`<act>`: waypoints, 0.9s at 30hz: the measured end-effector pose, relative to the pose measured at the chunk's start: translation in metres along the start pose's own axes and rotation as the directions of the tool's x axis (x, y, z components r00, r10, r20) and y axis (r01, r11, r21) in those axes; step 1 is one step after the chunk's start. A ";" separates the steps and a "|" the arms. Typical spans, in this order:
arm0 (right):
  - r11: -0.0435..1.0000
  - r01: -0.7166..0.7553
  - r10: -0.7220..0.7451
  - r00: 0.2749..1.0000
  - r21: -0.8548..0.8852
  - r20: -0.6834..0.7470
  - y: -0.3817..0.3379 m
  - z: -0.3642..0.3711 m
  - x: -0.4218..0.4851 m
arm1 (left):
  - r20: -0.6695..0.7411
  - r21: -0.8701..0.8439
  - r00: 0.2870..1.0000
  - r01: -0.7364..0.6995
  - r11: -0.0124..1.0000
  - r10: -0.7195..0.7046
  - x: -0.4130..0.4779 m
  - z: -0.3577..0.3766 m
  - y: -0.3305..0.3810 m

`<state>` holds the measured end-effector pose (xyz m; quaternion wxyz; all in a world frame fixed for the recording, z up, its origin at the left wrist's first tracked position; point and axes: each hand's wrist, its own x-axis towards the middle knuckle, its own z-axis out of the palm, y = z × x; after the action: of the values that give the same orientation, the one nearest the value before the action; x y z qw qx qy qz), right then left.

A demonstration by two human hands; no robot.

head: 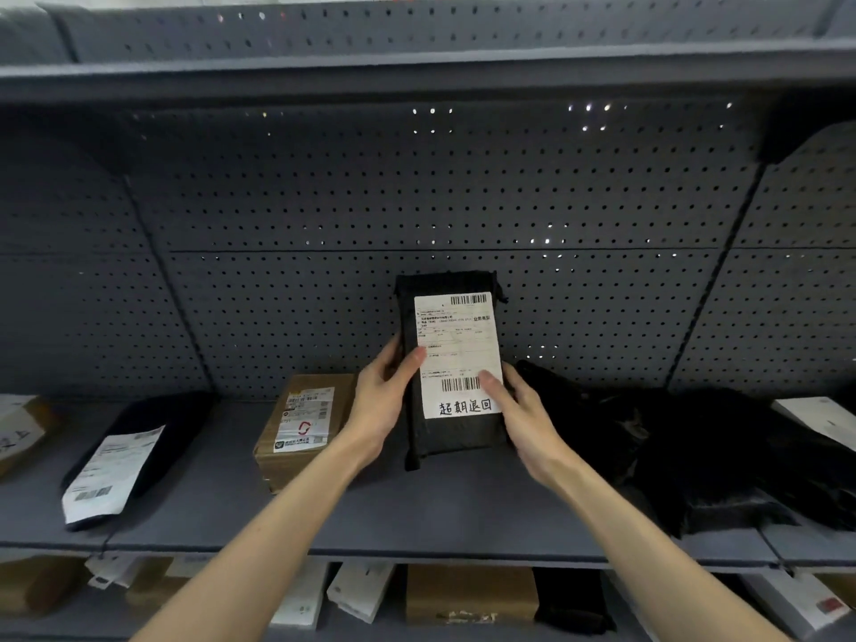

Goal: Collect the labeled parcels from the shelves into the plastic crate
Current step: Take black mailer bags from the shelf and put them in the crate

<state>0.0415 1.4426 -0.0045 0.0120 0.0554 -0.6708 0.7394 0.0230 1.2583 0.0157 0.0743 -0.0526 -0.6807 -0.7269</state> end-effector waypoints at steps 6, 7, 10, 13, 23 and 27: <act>0.992 0.123 -0.123 0.992 0.022 -0.034 -0.042 0.009 0.017 | 0.048 0.063 0.988 -0.146 0.987 0.144 0.014 0.003 0.038; 0.989 0.146 -0.146 0.989 0.011 -0.031 -0.050 0.010 0.019 | 0.058 0.072 0.985 -0.164 0.984 0.160 0.017 0.003 0.045; 0.977 0.210 -0.211 0.977 -0.035 -0.019 -0.075 0.013 0.025 | 0.063 0.078 0.978 -0.206 0.976 0.201 0.025 0.001 0.065; 0.963 0.262 -0.262 0.965 -0.061 0.007 -0.097 0.017 0.029 | 0.044 0.066 0.971 -0.238 0.969 0.236 0.029 0.001 0.083; 0.944 0.321 -0.320 0.947 -0.072 0.026 -0.114 0.019 0.021 | 0.053 0.053 0.956 -0.291 0.955 0.289 0.023 -0.002 0.102; 0.944 0.314 -0.317 0.948 -0.098 -0.017 -0.110 0.013 0.017 | 0.088 0.086 0.960 -0.272 0.958 0.265 0.020 0.002 0.098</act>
<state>0.0354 1.4396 0.1074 0.1439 0.1494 -0.6869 0.6965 0.0208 1.2531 0.1155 0.1489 -0.1684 -0.7043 -0.6734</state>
